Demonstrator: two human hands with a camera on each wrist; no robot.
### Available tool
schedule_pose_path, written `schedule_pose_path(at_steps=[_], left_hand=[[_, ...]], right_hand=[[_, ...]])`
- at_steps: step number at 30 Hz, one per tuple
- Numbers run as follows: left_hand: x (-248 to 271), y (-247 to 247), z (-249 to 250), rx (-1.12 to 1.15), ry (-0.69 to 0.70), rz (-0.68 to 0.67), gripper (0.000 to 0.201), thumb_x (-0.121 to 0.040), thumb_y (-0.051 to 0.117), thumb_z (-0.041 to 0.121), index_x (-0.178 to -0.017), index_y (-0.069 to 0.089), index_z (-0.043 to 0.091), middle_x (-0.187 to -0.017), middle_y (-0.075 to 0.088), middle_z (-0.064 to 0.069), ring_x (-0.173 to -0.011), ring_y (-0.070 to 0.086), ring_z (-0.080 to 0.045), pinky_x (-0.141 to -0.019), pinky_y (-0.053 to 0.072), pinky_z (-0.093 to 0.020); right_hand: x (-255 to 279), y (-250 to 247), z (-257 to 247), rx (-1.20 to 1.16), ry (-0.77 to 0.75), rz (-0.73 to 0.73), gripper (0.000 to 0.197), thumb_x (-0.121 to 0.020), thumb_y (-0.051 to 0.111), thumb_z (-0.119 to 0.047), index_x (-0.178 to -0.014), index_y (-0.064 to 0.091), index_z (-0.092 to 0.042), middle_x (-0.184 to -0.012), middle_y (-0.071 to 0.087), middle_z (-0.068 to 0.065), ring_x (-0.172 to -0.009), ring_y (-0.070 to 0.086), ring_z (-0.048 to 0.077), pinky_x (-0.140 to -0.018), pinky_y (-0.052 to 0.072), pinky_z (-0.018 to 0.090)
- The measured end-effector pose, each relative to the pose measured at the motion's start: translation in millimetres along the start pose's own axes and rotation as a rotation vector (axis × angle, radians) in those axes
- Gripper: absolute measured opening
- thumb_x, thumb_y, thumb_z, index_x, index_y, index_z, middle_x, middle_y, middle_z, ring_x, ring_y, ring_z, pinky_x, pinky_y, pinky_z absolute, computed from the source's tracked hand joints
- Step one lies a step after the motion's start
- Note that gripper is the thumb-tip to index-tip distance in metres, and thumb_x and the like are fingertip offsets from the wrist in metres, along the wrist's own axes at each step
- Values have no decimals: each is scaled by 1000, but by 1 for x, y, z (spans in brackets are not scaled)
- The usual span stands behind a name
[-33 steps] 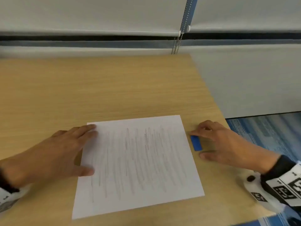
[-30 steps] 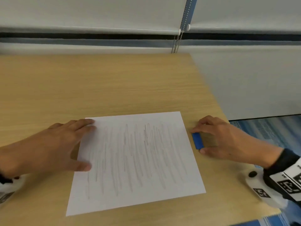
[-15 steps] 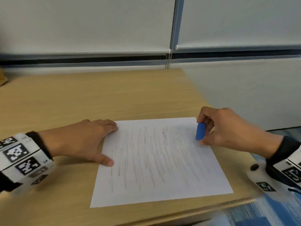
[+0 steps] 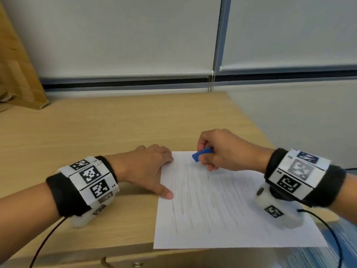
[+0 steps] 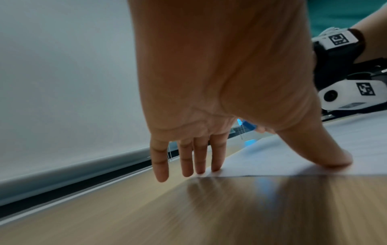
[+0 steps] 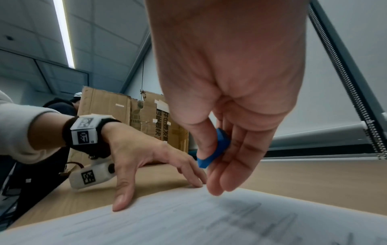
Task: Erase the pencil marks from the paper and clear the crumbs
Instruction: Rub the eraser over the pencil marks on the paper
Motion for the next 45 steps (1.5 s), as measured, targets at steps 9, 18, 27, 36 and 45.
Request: schedule_pose_path(at_steps=[9, 18, 27, 36, 45], left_hand=[[1, 8, -7, -123, -36, -64, 110, -73, 49, 82, -156, 6, 24, -162, 4, 10, -143, 18, -15, -114, 21, -43], [2, 20, -12, -103, -49, -133, 126, -63, 52, 88, -154, -10, 26, -161, -9, 13, -147, 5, -13, -117, 6, -51], [3, 20, -11, -88, -40, -159, 129, -63, 51, 88, -153, -15, 24, -161, -14, 11, -149, -2, -14, -117, -3, -54], [4, 20, -12, -66, -43, -149, 129, -63, 54, 87, -153, -15, 24, -160, -16, 11, -149, -4, -16, -118, -3, -52], [5, 21, -12, -66, -50, -166, 129, -64, 53, 86, -152, -17, 24, -160, -17, 11, -149, -6, -17, -118, -2, -51]], right_hand=[[-37, 45, -20, 260, -57, -155, 14, -96, 51, -29, -95, 54, -15, -70, 61, -2, -64, 57, 15, -61, 46, 28], [-47, 52, -28, 443, -159, -221, 20, -96, 47, -34, -81, 49, -22, -68, 49, -6, -59, 44, 9, -58, 36, 30], [-52, 53, -27, 410, -202, -247, 32, -96, 48, -37, -65, 42, -30, -64, 51, -7, -56, 45, 10, -57, 39, 30], [-50, 57, -21, 389, -179, -321, 38, -96, 46, -39, -63, 45, -21, -62, 50, -3, -54, 42, 13, -55, 37, 28], [-49, 59, -19, 457, -147, -352, 37, -98, 40, -43, -66, 43, -23, -66, 51, -4, -58, 44, 13, -61, 40, 31]])
Point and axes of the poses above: each hand's wrist, its own x-axis away from the middle knuckle, its own y-axis out of the palm, z = x × y, the point moved 10 cm from there along -x, towards the middle knuckle
